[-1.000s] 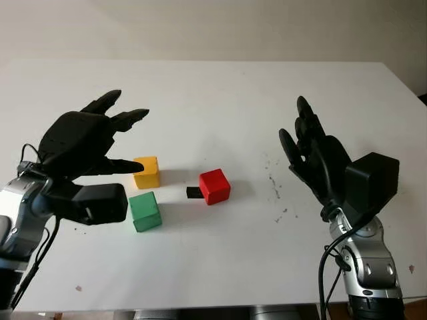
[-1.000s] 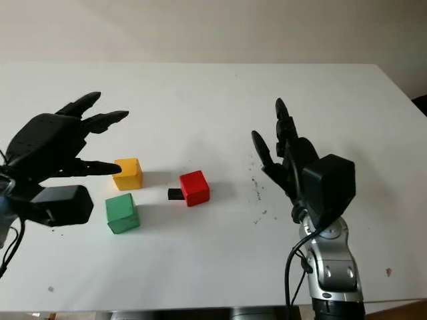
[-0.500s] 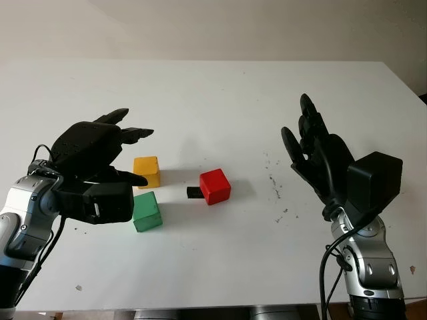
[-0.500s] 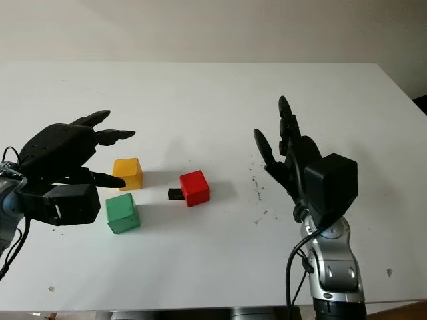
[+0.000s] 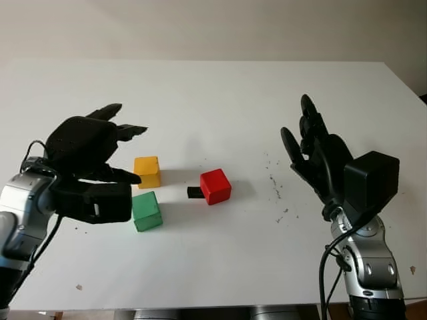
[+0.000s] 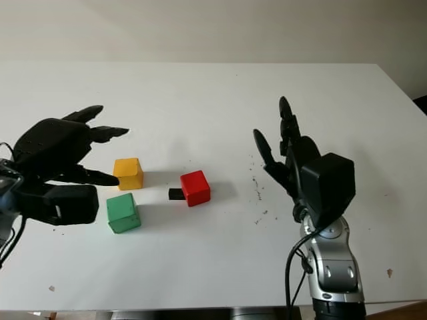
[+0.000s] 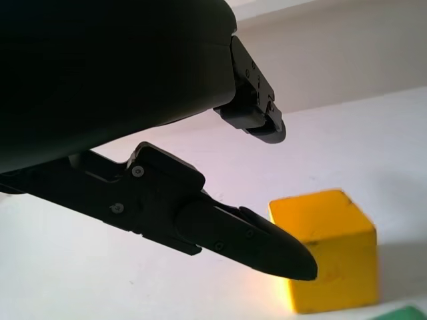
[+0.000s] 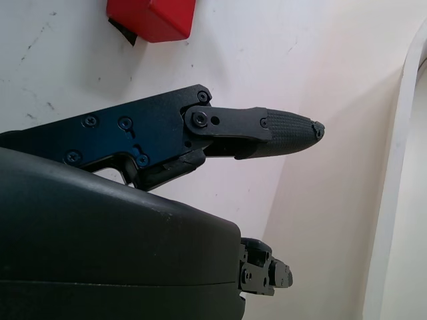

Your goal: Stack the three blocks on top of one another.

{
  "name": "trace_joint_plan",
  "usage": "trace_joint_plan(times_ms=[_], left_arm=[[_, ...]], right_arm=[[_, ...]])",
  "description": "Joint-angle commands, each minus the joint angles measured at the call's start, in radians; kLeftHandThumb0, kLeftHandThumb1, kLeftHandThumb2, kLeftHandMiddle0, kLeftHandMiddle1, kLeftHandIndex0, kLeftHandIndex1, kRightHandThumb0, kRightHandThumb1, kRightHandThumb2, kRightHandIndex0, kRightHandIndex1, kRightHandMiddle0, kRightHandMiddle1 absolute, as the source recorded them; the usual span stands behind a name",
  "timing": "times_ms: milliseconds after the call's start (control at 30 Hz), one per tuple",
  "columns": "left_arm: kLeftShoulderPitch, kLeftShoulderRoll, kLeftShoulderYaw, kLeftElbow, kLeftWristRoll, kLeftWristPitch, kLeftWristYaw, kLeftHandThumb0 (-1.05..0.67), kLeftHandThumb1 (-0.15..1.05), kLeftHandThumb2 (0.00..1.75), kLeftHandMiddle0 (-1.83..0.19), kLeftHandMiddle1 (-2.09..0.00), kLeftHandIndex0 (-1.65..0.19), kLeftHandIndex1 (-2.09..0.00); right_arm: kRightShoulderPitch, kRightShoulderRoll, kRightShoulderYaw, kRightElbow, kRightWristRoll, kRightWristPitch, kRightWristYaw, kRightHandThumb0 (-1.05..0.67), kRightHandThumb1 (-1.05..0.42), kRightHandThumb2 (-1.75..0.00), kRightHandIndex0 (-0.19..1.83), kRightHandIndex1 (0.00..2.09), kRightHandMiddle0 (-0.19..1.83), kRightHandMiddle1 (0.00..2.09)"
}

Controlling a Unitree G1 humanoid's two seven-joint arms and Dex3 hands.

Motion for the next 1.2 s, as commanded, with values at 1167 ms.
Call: trace_joint_plan(times_ms=[1167], left_arm=[[-0.002, 0.004, -0.049, 0.032, 0.022, 0.002, -0.016, -0.85, 1.04, 0.06, -0.18, -0.06, -0.52, -0.2]], right_arm=[[0.021, -0.017, -0.008, -0.021, -0.042, -0.023, -0.003, -0.68, -1.05, -0.42, -0.14, 0.06, -0.04, 0.05]])
